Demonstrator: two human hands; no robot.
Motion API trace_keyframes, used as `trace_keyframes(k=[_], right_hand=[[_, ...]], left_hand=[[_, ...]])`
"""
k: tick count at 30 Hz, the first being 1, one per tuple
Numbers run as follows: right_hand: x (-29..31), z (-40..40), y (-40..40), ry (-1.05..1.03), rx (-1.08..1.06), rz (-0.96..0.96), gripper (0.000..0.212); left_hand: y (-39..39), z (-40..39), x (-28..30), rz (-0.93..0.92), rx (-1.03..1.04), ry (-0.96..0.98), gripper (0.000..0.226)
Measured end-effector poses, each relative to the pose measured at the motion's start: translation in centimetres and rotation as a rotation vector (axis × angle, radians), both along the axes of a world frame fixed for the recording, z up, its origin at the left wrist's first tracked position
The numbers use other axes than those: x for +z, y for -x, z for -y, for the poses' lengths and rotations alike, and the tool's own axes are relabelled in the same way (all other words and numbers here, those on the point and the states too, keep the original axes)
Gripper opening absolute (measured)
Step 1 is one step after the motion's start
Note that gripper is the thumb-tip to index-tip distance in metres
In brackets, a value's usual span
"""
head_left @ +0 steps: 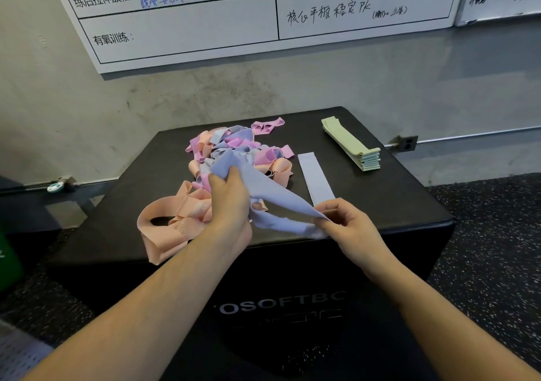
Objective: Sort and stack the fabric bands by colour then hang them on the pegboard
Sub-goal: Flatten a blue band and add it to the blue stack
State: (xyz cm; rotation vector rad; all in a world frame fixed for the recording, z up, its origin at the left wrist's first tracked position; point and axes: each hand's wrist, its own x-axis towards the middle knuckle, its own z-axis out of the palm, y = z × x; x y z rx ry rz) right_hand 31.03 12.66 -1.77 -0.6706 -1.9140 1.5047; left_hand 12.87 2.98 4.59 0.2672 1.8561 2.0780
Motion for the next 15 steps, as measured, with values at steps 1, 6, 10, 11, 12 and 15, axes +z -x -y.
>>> trace_keyframes(k=[1,6,10,11,12,15], right_hand=[[-0.2,-0.3,0.0,0.002,-0.021,0.014,0.018],[-1.5,-1.1,-0.8,0.220,-0.209,-0.015,0.004],[-1.2,0.8,0.2,0.261,-0.062,-0.042,0.021],[-0.9,1.4,0.7,0.240,-0.007,-0.041,0.026],[-0.7,1.9,1.2,0.209,0.047,-0.028,0.030],[-0.7,2.9,2.6,0.084,0.139,0.088,0.037]], left_hand=[[0.1,-0.2,0.1,0.022,-0.009,0.000,0.038],[0.8,0.4,-0.3,-0.091,0.017,0.024,0.039],[0.2,0.8,-0.6,-0.084,-0.053,0.034,0.030],[-0.2,0.8,-0.5,-0.071,-0.076,0.019,0.026],[-0.7,0.7,-0.3,-0.063,-0.104,-0.003,0.024],[-1.7,0.3,0.5,-0.009,-0.101,-0.107,0.020]])
